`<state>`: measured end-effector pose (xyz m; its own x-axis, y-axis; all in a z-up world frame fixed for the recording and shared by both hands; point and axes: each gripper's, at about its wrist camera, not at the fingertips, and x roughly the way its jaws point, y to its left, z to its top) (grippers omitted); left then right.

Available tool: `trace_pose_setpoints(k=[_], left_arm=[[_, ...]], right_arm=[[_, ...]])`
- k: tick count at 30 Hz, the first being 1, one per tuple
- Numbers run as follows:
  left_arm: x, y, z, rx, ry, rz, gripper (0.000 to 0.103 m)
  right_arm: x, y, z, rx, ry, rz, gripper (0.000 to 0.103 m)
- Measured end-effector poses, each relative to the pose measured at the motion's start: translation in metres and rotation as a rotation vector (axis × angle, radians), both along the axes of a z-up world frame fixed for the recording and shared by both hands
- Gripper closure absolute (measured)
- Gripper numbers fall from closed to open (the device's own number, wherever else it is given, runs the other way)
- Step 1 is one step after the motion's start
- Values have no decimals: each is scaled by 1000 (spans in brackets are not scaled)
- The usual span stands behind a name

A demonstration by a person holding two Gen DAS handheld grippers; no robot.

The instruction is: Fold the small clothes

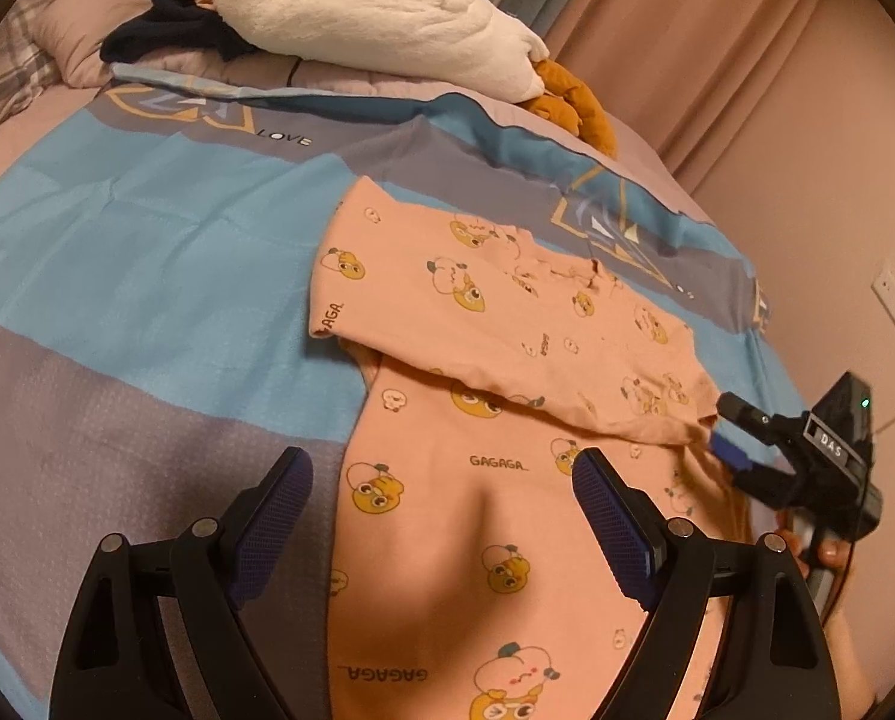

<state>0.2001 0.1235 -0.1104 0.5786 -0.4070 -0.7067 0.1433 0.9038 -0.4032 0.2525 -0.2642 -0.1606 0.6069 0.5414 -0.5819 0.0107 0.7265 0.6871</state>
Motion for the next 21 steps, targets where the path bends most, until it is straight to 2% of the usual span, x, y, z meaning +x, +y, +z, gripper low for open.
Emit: trace_pose_setpoints(k=[2,4,6,8,10,12,14,18,21], left_arm=[[-2,-1,2,7,-5,-2,15],[-3,-1,3,16,-9,-5,15],[-3,-1,3,22,-10,1,15],[-2,1,3,24,-6,7,15],[-2,3,2,28,-3,14,15],[-2,5,3,35,-8,21,15],[-1,7,3,41,-7,27,15],[5,9,3,49,-5,40,15],[9,9,2,53,-3,41,15]], right_arm=[[-2,-12,-9,86,12,-30,40],[-4,-14,-13,131,35,-41,40],[0,-9,-16,117,61,-36,48],[3,5,-14,60,85,-2,83],[11,23,-9,-72,129,21,96],[16,35,5,-151,119,53,97],[23,47,34,-214,40,98,98],[36,45,92,-245,-117,113,98],[42,30,110,-273,-157,81,98]])
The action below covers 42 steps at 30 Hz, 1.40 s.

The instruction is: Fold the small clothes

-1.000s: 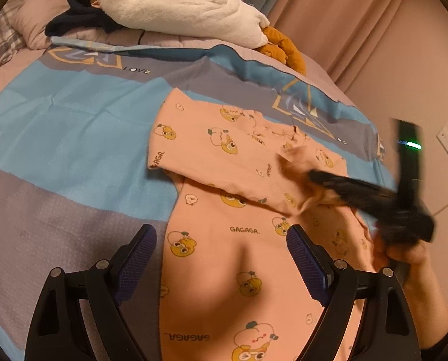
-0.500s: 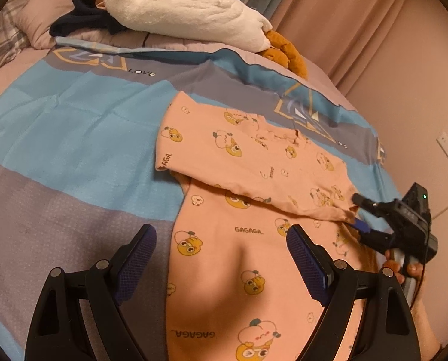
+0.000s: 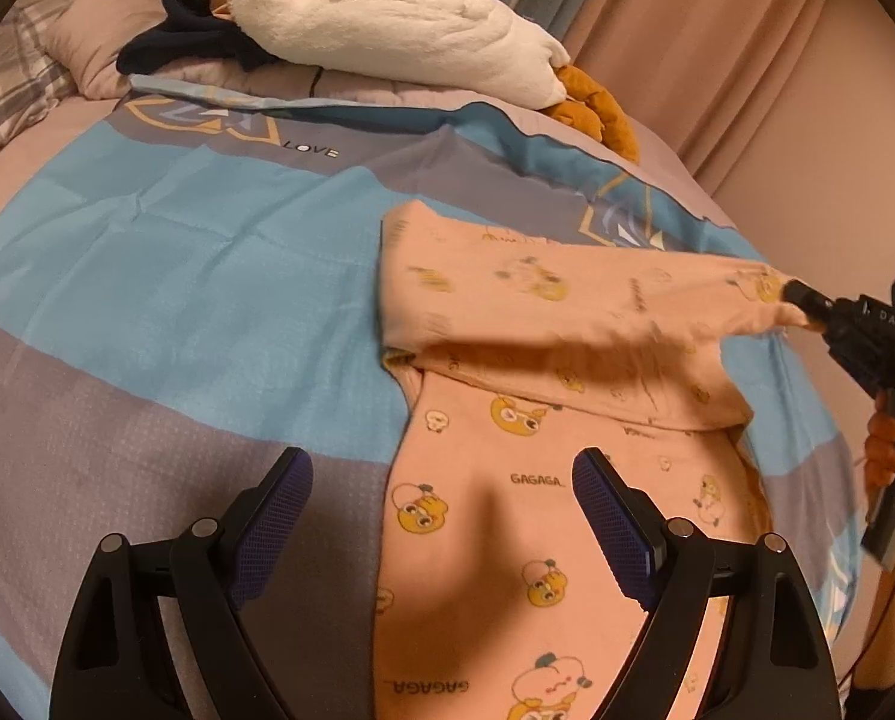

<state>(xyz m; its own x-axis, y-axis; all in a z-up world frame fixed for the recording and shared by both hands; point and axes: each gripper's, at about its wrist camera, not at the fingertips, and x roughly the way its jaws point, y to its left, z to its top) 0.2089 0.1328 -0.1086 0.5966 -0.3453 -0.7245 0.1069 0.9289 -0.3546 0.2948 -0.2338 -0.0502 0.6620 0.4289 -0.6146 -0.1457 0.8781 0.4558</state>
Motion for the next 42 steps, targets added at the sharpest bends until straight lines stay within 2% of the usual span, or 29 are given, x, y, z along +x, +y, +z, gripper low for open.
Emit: trace_pose_setpoints(k=[4,7,8,12,16,19,21,23,25,26,30,31,33,36,38,42], left_arm=[[8,-5,-1,4,3,-6,15],[18,-12,0,19,4,-19,15],[23,-15,1,30,2,-26,15],[42,-27,11,58,-19,-57,15],[68,-40,17,66,-38,-87,15],[88,-53,11,70,-16,-119,16],[97,-60,0,83,9,-132,24],[101,-66,-12,117,39,-144,37],[100,-69,-25,160,63,-155,39],[99,-70,-32,187,70,-156,39],[90,-78,-37,294,20,-199,40],[89,-78,-34,303,21,-201,40],[84,-71,-27,274,39,-187,39],[62,-49,-9,195,33,-164,36],[42,-33,-2,160,39,-151,20],[-1,1,2,74,65,-136,19]], right_arm=[[3,-33,-13,-29,49,-63,98],[8,-45,-45,-51,144,-72,96],[12,-51,-60,-81,191,-93,94],[16,-72,-83,-186,260,-192,91],[6,-78,-66,-226,169,-211,90],[5,-69,-58,-159,115,-106,90],[7,-52,-63,-177,122,-44,92],[8,-39,-75,-233,143,-4,92],[8,-33,-91,-281,181,15,94],[7,-33,-97,-305,194,14,98],[4,-34,-110,-343,193,13,101],[5,-35,-110,-341,196,10,101],[5,-37,-108,-325,209,-3,100],[-17,-40,-90,-267,196,-11,83],[-42,-45,-78,-217,178,-4,58],[-86,-63,-72,-137,198,-21,56]])
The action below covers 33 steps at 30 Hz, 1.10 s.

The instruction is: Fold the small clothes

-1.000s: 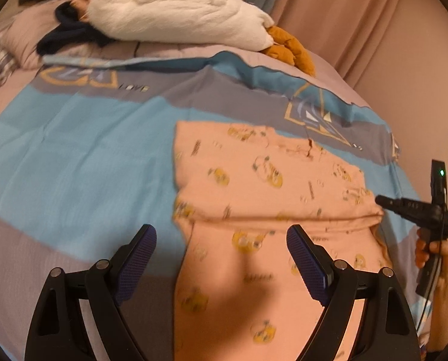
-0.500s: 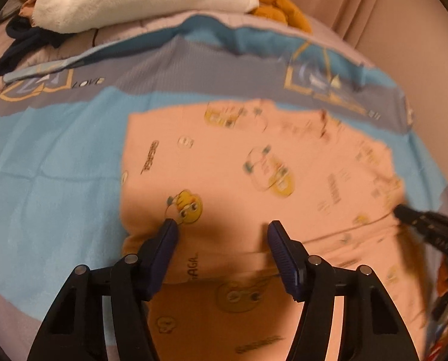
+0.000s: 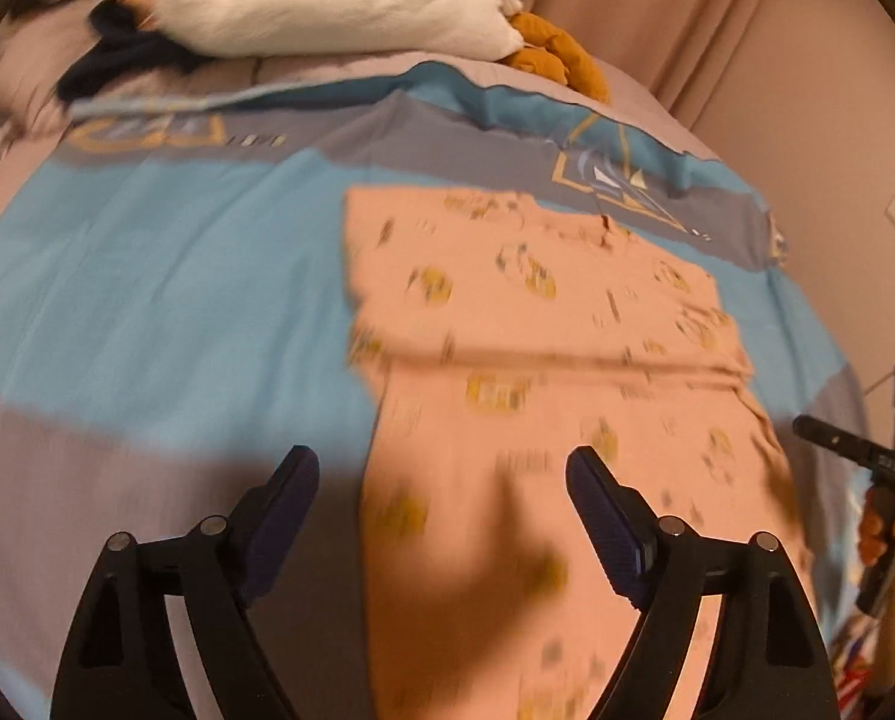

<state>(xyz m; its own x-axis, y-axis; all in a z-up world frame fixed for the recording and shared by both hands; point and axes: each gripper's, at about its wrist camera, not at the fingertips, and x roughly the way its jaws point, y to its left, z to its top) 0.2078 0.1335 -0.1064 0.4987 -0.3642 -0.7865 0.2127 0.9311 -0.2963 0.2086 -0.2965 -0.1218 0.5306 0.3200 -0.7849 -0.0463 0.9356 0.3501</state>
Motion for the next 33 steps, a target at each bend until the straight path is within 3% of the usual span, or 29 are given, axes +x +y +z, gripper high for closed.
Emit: trace_pose_setpoints(k=[7,13,22,28,33], left_arm=[[-59,33,-22,-166,138,6,15],[-86,34,-32,-250,161,-13,15],[-49,24,-44,-448,178,-28,16],[-50,36,-54,-531,209,-1,47],[-78,40,-55,-536,230,-60,48]], right_arm=[[-72,-19,-18,96,88,-42,53],[-111,-21,-35,159,135,-21,53],[-80,-21,-52,321,113,0,53],[-63,-27,-63,419,111,-12,72],[-89,-24,-66,440,138,33,77]])
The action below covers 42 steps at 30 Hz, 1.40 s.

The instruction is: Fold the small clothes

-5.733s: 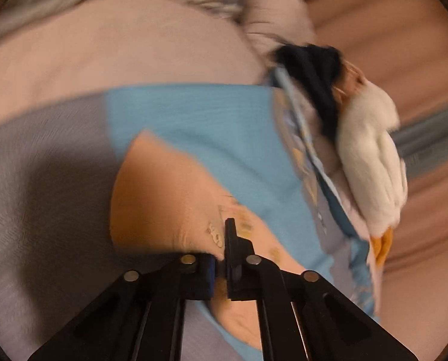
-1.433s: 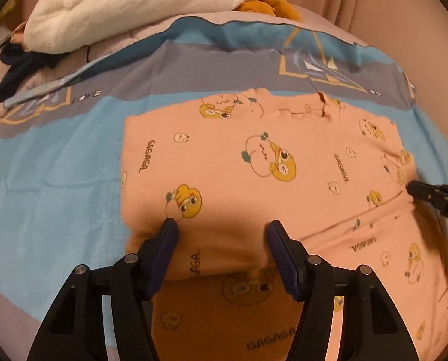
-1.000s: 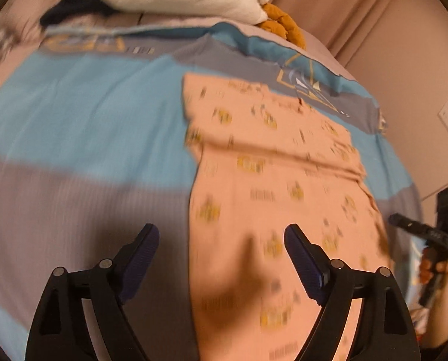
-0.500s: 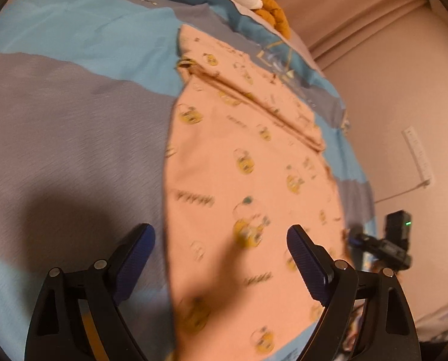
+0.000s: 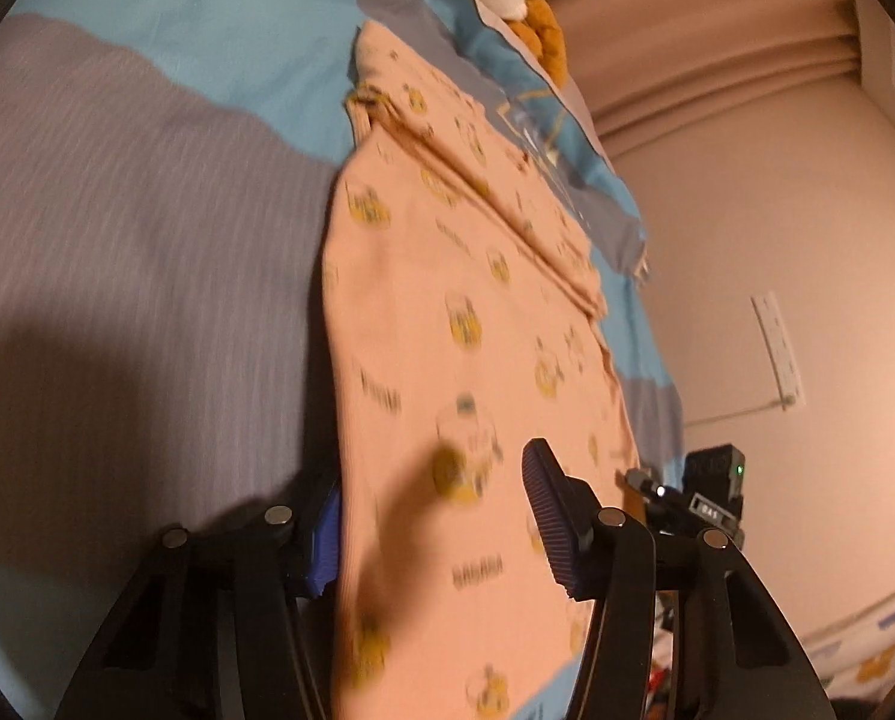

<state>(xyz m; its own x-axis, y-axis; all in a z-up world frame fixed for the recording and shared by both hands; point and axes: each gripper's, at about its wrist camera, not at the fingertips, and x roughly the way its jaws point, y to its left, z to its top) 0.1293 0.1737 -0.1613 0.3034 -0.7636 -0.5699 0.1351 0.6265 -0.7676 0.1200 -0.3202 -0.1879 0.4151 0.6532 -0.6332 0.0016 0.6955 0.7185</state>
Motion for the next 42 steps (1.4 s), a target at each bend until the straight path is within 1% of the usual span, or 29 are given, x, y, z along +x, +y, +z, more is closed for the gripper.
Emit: trace_pose_setpoints(k=[4,8,9,11,12,14,15,16,17,19,20,22,27,30,36,38,42], left_arm=[[-28,-1,0,-25,15,-35,48],[-44,-5,2,-25,23,-39,48],[-47,-7,2,-24,25,-34,50],[-51,-8,0,-7,29,-24,64],[-51,-7,-2,8,39,-9,69],[-49,-2,-6,3,64,18,86],[-49,2,-8,0,78,32,90],[-50,4,-10,6,89,43,98],[-50,5,-10,10,92,49,99],[-50,8,-7,11,83,68,101],[-50,9,-3,-8,70,75,103],[-48,12,6,-46,38,85,103],[-39,9,34,-102,-47,69,103],[-29,8,51,-136,-98,68,103],[7,1,78,-167,-162,81,103],[22,-2,87,-167,-185,87,103],[51,-6,98,-159,-213,97,103]], right_arm=[[-27,7,-2,21,22,26,78],[-49,15,-3,30,37,43,78],[-53,16,-3,32,40,44,78],[-56,18,-4,37,45,41,79],[-57,18,-4,38,45,42,79],[-57,19,-5,27,51,43,86],[-58,19,-6,23,53,46,87],[-57,19,-5,18,53,49,91],[-58,20,-4,3,51,53,95],[-60,22,-1,-17,39,67,96],[-61,22,1,-16,28,72,96],[-60,22,9,11,-4,73,97],[-51,22,38,100,-116,68,97],[-41,23,56,120,-175,69,97],[-11,23,89,124,-276,52,97],[3,21,99,131,-305,41,97],[36,17,113,108,-353,14,97]])
